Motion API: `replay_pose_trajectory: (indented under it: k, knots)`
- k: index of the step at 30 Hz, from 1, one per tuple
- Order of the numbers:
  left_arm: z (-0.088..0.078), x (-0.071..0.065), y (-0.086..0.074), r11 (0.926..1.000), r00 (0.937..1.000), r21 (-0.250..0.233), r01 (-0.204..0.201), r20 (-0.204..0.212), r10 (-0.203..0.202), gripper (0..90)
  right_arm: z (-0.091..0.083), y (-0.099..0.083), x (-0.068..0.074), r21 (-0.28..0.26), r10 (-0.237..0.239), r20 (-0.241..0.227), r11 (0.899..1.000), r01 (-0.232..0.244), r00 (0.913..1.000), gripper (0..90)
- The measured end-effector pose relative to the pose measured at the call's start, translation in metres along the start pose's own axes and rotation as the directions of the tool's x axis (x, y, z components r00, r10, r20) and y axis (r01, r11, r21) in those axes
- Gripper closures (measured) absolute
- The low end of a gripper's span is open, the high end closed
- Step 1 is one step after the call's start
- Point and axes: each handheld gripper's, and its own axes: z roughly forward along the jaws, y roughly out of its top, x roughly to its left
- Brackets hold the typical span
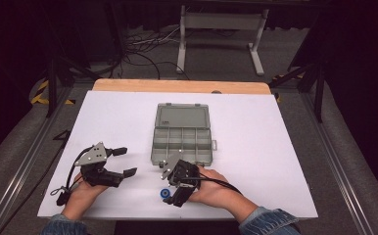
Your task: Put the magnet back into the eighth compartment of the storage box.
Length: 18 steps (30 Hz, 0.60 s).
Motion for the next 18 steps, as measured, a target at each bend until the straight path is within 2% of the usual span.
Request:
replay_pose_trajectory:
  k: [11,18]
  knots:
    - [0.000,0.000,0.000,1.0000,1.0000,0.000,-0.001,0.001,0.001,18.8,0.015,-0.002,0.006,0.035,0.002,-0.027,0.999,-0.001,0.9996,18.1]
    - [0.000,0.001,0.000,1.0000,1.0000,0.001,-0.007,-0.005,0.007,18.8,0.019,-0.001,0.004,0.047,0.003,-0.013,0.999,-0.003,0.9999,20.5]
